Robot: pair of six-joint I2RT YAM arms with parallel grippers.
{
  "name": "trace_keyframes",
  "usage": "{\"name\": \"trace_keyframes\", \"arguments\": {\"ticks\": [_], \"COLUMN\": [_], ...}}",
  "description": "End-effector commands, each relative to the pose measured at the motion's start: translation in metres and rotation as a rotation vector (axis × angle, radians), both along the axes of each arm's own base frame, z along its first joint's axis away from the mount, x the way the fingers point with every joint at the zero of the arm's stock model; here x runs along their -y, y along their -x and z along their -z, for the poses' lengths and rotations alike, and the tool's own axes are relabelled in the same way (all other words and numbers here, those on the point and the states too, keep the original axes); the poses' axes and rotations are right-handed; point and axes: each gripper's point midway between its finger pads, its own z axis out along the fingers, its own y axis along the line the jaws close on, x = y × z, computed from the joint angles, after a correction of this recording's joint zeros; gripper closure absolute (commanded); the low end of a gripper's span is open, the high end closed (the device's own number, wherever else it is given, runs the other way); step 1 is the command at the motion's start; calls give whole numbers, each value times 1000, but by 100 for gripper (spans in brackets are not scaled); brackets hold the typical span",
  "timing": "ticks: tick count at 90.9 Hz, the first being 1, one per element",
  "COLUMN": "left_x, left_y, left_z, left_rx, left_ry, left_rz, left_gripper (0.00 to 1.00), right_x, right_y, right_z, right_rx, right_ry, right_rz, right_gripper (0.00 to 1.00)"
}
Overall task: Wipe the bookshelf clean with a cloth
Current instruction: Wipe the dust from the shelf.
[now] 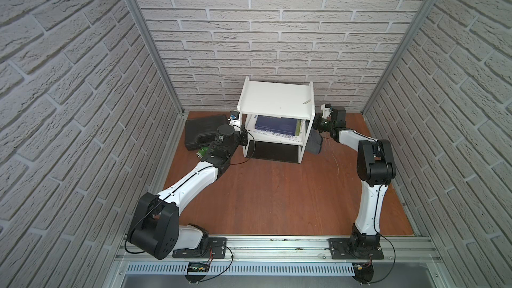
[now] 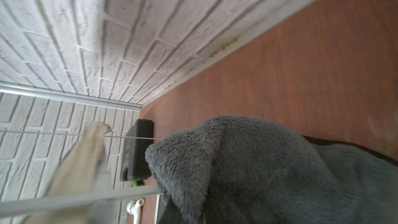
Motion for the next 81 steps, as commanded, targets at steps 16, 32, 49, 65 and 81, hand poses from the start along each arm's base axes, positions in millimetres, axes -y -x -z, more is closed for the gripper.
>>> {"name": "trace_keyframes", "arguments": {"ticks": [16,32,49,65,81], "left_x": [11,28,40,72,112], "left_y": [11,13,16,18,17], "left_z": [72,70,62,57,59], "left_rx": [-232,-236,-234,-222,-244], "left_ry": [-31,-22,12,51,31], "left_rz": [16,53,46,125,251], "left_gripper": [100,100,100,100,100], "right_x": [-14,-21,10,102,114], "right_y": [16,56,102,160,215], "right_z": [-53,76,30,-27,-67], "right_rx": [88,-178,-98,5,58], "right_ry": [42,48,32,44,142], "right_rz": [-47,-82,-135,91,154], "right_gripper": [98,97,97,98,98]}}
